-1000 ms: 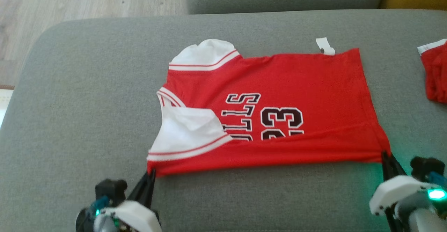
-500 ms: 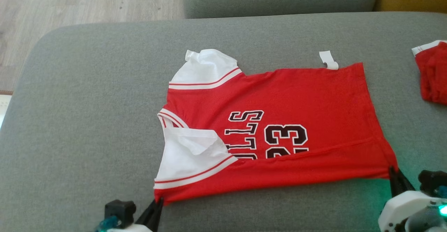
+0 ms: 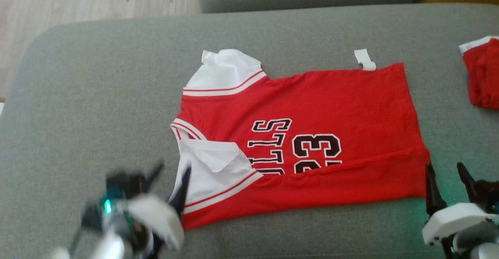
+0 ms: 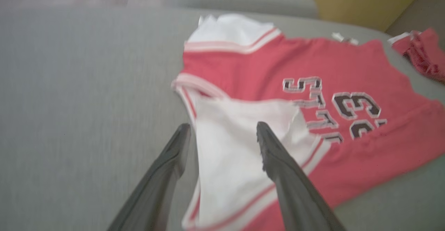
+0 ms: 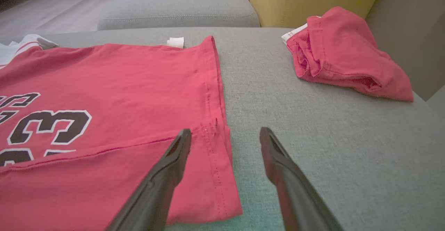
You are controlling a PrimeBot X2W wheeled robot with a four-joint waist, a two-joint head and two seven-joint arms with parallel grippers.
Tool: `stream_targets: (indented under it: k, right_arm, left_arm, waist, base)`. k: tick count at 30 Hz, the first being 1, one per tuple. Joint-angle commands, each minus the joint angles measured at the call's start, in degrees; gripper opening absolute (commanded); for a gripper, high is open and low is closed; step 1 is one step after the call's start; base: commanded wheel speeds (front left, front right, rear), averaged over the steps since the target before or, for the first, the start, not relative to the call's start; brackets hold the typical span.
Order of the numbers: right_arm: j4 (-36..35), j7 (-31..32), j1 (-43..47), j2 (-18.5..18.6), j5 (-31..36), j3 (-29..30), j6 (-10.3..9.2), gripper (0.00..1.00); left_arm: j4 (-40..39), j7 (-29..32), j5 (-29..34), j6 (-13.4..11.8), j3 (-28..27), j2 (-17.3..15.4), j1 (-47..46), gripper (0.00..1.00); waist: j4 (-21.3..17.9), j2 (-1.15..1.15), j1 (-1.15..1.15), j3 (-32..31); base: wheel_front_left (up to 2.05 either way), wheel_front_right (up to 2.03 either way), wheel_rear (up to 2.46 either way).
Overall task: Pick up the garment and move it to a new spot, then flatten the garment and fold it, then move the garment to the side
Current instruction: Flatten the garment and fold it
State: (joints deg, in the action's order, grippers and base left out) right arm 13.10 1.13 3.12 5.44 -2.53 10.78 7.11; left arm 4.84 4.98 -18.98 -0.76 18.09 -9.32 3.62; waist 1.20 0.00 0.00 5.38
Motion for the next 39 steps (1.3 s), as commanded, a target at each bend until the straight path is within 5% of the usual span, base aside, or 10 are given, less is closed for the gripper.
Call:
stream_targets:
  k: [1,7,18,28,39]
  right_arm:
    - [-2.3,-1.6,-2.8,0.4,0.1,-1.6,0.37,1.00]
    - [-3.0,-3.6,-6.9,-0.3,0.8,-2.8,0.37,1.00]
    - [-3.7,-5.8,-13.9,-1.7,-0.4,-4.6,0.37,1.00]
    - [-3.0,-7.3,-15.9,-2.1,-0.8,-4.6,0.37,1.00]
    - [-1.3,-8.8,-16.6,-2.5,-1.3,-4.7,0.37,1.00]
  left_arm:
    - [-3.1,0.7,0.4,0.8,-2.6,-1.5,-7.8,1.00]
    - [-0.3,7.3,-0.1,5.2,-3.2,-4.6,-29.5,1.00]
    - [24.8,23.1,-7.8,8.1,0.1,-8.1,-59.5,1.00]
    - [39.3,25.2,-8.6,8.2,4.9,-10.7,-68.8,1.00]
    - [46.3,23.4,-9.4,8.2,11.1,-11.7,-71.6,1.00]
  waist:
    - [-0.3,0.00,0.00,1.4]
    - [-1.5,0.00,0.00,6.7]
    - [-7.0,0.00,0.00,17.4]
    - [-10.0,0.00,0.00,21.9]
    - [-11.3,0.00,0.00,22.8]
  base:
    - [0.00,0.00,0.00]
    - [0.00,0.00,0.00]
    - [0.00,0.00,0.00]
    - [0.00,0.00,0.00]
    - [0.00,0.00,0.00]
